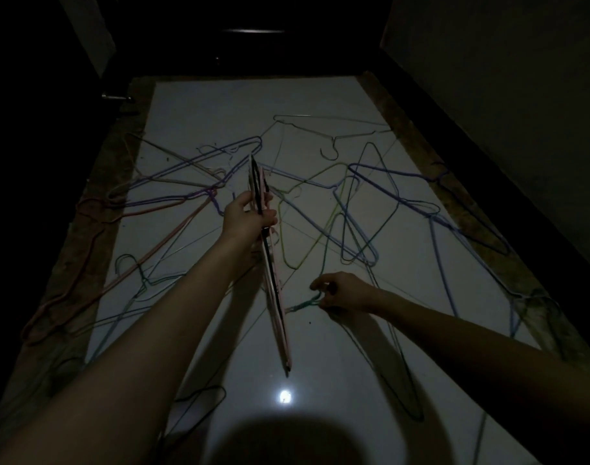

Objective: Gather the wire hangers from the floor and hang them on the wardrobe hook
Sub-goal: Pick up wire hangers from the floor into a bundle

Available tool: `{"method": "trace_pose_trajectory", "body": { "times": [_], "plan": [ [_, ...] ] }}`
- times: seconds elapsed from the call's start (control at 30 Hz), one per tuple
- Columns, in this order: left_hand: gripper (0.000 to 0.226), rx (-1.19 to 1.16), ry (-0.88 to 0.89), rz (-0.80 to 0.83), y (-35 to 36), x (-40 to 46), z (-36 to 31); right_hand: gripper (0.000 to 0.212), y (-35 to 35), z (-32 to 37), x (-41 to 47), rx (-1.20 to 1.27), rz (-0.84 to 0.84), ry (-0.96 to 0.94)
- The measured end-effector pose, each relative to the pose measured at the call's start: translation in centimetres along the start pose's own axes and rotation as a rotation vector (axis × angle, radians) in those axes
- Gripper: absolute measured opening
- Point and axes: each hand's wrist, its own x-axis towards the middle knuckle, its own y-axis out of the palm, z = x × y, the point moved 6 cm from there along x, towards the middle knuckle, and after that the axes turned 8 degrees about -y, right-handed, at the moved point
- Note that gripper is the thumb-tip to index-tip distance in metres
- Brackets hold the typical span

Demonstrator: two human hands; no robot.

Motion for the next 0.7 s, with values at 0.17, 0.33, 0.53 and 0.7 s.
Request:
{"method": "trace_pose_trajectory", "body": {
  "times": [0.17, 0.33, 0.53, 0.7],
  "plan": [
    [0.026, -0.001, 0.014, -0.006, -2.0, -0.3, -1.1, 0.025, 0.0, 0.4, 0.1, 0.026, -0.055, 0.085],
    [0.025, -0.01, 0.028, -0.029, -3.7, -0.7, -2.0, 0.016, -1.9, 1.4, 0.0, 0.057, -0.217, 0.093],
    [0.028, -0.051, 0.046, -0.057, -4.8, -1.4, -3.4, 0.018, -5.6, 3.8, -0.3, -0.113, -0.322, 0.021],
    [0.029, -0.038, 0.059, -0.073, -5.2, -1.6, -4.6, 0.014, -7.9, 6.2, -0.4, -0.007, -0.392, -0.07]
  ]
}}
